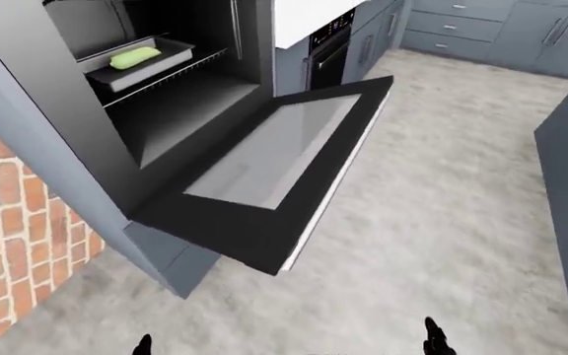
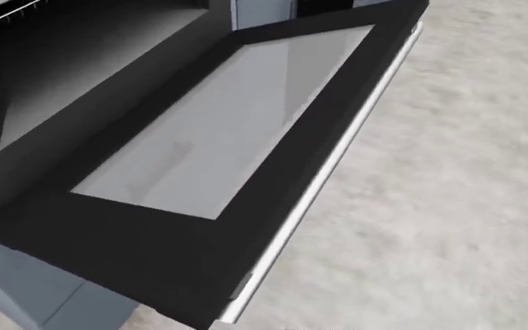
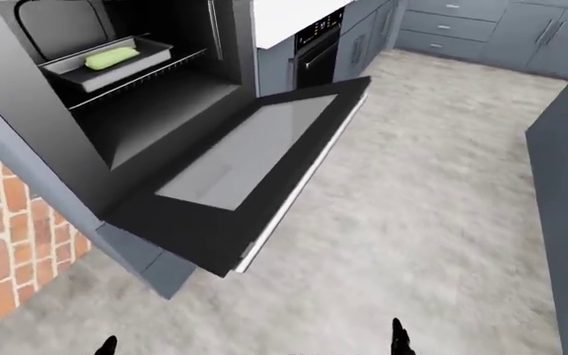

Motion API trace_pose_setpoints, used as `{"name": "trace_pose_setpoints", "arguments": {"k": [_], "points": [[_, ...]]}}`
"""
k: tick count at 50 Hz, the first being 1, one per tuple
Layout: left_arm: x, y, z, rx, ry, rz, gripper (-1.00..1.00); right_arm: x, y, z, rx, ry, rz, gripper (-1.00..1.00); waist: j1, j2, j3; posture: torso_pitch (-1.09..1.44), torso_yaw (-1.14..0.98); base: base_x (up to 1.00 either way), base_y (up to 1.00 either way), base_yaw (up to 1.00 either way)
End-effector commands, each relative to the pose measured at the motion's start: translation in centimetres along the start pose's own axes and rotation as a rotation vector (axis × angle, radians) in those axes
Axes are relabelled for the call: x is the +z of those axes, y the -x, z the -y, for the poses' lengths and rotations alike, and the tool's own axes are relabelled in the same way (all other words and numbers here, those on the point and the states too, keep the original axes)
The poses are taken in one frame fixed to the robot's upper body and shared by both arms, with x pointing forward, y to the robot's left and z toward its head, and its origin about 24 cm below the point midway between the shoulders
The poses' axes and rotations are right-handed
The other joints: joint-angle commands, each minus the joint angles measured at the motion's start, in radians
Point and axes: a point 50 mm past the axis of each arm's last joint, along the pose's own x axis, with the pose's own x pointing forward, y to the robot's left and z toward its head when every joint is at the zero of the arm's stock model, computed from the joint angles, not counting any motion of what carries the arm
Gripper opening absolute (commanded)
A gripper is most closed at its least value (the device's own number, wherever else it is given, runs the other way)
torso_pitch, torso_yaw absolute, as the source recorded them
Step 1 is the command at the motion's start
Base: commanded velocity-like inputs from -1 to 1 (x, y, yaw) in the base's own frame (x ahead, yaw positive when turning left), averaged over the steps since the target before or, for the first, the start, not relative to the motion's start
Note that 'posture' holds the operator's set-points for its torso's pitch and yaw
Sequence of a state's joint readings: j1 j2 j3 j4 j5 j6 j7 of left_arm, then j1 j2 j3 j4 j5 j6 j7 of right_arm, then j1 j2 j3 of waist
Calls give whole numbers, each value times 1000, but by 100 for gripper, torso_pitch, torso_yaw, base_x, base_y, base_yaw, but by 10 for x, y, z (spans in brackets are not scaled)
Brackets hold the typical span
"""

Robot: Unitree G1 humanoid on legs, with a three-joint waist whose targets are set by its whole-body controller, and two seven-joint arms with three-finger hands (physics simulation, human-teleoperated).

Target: Close the oven door.

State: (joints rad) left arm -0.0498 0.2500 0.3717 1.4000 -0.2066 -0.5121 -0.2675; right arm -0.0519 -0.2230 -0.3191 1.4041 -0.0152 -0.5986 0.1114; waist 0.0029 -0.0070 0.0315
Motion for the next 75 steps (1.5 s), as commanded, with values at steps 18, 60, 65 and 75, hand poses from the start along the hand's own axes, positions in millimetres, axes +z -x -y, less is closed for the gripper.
{"name": "trace_pose_setpoints", "arguments": {"k": [18, 60, 65, 75], "points": [[7, -2, -1, -3, -6, 36, 100, 10, -3, 6, -6, -6, 54, 100, -3, -7, -13, 0, 0, 0, 0, -5], [7, -2, -1, -2, -4, 36, 100, 7, -4, 6, 13, -65, 10, 100, -9, 6, -12, 0, 0, 0, 9, 0], [7, -2, -1, -3, -4, 36, 100, 7, -4, 6, 14, -64, 9, 100, -10, 16, -14, 0, 0, 0, 15, 0], [7, -2, 0, -2, -3, 36, 100, 7, -4, 6, 15, -64, 8, 100, -9, 19, -11, 0, 0, 0, 24, 0]]}}
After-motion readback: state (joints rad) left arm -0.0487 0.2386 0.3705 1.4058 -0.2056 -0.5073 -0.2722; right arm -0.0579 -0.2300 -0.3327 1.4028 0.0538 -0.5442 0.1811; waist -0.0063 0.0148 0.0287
